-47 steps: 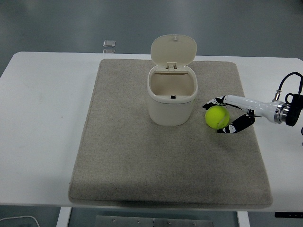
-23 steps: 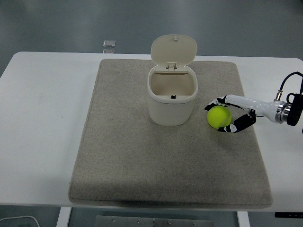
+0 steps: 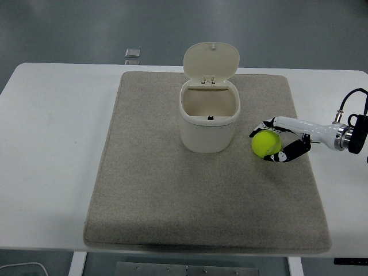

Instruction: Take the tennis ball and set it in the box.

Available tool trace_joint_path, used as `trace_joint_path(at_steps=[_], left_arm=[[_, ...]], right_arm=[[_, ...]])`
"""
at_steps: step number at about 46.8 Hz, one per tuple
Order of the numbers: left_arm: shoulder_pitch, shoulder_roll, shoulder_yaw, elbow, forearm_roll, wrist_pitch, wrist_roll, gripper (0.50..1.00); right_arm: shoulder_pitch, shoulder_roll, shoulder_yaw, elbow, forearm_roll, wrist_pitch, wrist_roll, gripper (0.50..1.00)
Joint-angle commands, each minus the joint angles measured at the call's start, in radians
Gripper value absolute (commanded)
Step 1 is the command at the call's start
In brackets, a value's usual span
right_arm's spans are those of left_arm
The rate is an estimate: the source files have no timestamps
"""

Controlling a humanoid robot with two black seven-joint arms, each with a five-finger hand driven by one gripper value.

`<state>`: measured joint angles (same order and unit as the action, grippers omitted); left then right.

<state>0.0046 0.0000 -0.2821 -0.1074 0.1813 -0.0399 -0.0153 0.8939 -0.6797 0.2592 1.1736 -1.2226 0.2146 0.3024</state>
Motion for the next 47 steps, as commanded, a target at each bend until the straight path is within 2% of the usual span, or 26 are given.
trace_joint_path(at_steps=[1, 7, 14, 29, 36, 47], left_arm=[[0.0, 0.0, 0.0, 0.0, 0.0, 0.0, 0.0, 0.992], [0.0, 0.0, 0.0, 0.0, 0.0, 0.0, 0.0, 0.992], [0.0, 0.0, 0.0, 0.0, 0.0, 0.0, 0.0, 0.992], [0.0, 0.0, 0.0, 0.0, 0.0, 0.0, 0.0, 0.992], [0.0, 0.0, 0.001, 0.0, 0.0, 0.0, 0.0, 0.992], [0.0, 0.0, 0.0, 0.0, 0.0, 0.0, 0.0, 0.992]], right_arm=[[0.002, 0.0, 0.002, 0.0, 0.003, -0.001, 0.001, 0.5], [0.008, -0.003, 0.006, 0.001, 0.011, -0.001, 0.006, 0.5], [0.033, -0.012, 0.011, 0.003, 0.022, 0.002, 0.035, 0.5], [0.059, -0.084, 0.011, 0.014, 0.034, 0.006, 0.161, 0.5], [0.095, -0.13, 0.017, 0.023, 0.037, 0.052, 0.23, 0.5], [0.154, -0.155, 0.02, 0.061, 0.084, 0.078, 0.239, 0.5]])
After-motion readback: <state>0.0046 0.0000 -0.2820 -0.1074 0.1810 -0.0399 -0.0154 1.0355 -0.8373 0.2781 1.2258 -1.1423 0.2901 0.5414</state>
